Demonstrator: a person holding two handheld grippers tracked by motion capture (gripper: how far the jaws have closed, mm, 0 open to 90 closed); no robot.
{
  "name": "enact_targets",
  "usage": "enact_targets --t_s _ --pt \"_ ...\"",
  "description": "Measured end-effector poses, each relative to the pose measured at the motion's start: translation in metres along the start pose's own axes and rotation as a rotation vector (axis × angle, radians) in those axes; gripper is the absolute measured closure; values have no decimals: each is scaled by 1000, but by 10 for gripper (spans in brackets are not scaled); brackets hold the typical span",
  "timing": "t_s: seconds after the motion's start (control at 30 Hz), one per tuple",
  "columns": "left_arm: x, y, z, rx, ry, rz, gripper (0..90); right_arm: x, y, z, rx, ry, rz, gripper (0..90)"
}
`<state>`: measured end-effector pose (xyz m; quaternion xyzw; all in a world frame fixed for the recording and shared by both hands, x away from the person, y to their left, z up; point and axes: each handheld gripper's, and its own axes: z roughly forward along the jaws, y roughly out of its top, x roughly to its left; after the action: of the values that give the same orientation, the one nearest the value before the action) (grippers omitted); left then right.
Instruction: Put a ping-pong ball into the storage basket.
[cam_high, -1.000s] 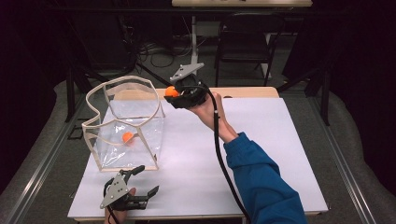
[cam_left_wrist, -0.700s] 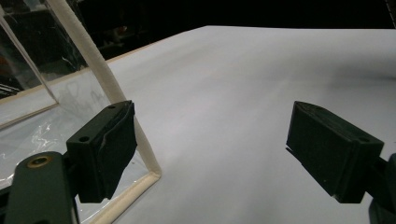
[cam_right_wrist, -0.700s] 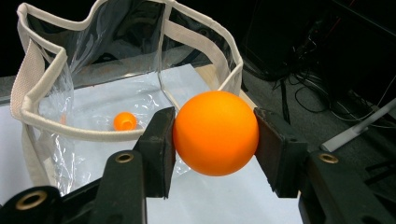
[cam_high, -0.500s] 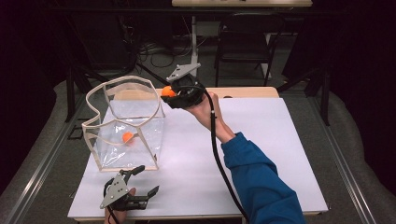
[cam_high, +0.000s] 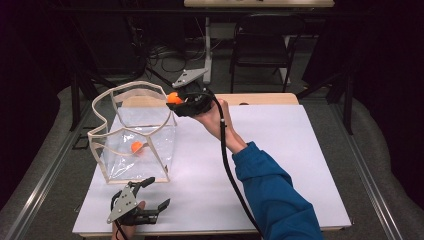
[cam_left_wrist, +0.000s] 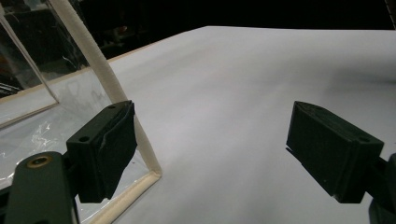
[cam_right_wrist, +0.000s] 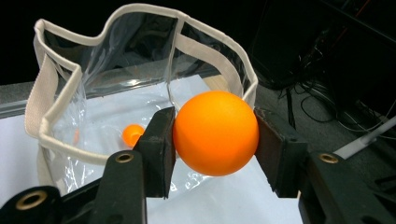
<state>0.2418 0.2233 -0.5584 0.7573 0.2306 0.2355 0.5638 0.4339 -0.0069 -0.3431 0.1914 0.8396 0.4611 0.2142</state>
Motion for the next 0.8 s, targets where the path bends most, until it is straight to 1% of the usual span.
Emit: enact_targets --t_s 0.13,0.2,0.33,0.43,0.6,0.67,0.8 --pt "0 0 -2 -2 2 -4 159 3 3 2 -10 0 -8 508" --pt "0 0 -2 3 -3 2 159 4 4 3 -8 5 -11 507" --pt "0 0 -1 2 1 2 159 7 5 6 -5 6 -17 507" --pt "0 0 -2 1 7 -3 159 9 6 7 -6 6 -19 507" --pt "0 0 -1 4 3 1 159 12 8 8 -18 12 -15 507" --pt "0 0 -1 0 3 -4 159 13 9 8 -18 12 -21 507" --pt "1 0 -2 0 9 -2 159 13 11 9 -21 12 -29 507"
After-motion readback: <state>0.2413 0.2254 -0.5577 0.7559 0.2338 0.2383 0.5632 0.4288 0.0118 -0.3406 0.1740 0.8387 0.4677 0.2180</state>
